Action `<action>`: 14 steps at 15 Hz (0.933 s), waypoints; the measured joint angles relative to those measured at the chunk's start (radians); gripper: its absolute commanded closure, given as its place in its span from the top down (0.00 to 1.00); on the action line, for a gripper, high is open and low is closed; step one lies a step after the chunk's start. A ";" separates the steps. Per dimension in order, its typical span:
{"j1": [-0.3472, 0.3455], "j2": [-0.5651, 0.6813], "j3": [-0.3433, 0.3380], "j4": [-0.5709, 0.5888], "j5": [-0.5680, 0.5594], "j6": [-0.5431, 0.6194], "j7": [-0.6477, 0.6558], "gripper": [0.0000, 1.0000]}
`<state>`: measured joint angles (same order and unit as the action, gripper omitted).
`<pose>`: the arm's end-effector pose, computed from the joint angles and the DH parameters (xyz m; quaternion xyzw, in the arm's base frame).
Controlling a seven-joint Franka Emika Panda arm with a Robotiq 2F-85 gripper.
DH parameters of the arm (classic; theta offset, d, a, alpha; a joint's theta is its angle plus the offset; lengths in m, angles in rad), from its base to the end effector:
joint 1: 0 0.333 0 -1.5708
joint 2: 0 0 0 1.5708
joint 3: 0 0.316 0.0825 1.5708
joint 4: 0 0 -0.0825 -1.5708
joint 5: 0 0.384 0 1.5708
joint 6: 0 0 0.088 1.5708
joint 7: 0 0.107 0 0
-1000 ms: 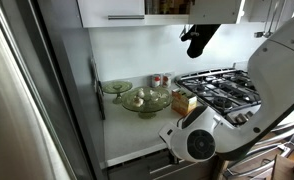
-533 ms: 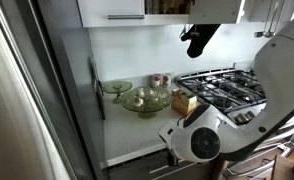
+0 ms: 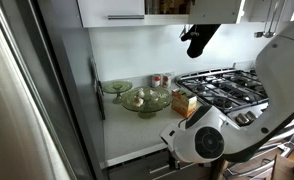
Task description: Take the green thing out of the box and put it into the drawer then close it
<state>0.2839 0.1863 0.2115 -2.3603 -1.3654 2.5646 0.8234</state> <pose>0.4349 0.2539 0.2469 0.8583 0.3883 0.2195 0.2535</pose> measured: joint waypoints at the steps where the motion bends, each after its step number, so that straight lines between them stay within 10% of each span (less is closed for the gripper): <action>1: -0.001 0.004 0.000 0.004 -0.006 0.000 0.000 1.00; 14: -0.018 0.067 -0.012 0.060 -0.045 -0.055 0.002 1.00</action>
<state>0.2659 0.2528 0.1991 -2.3006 -1.4100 2.5101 0.8257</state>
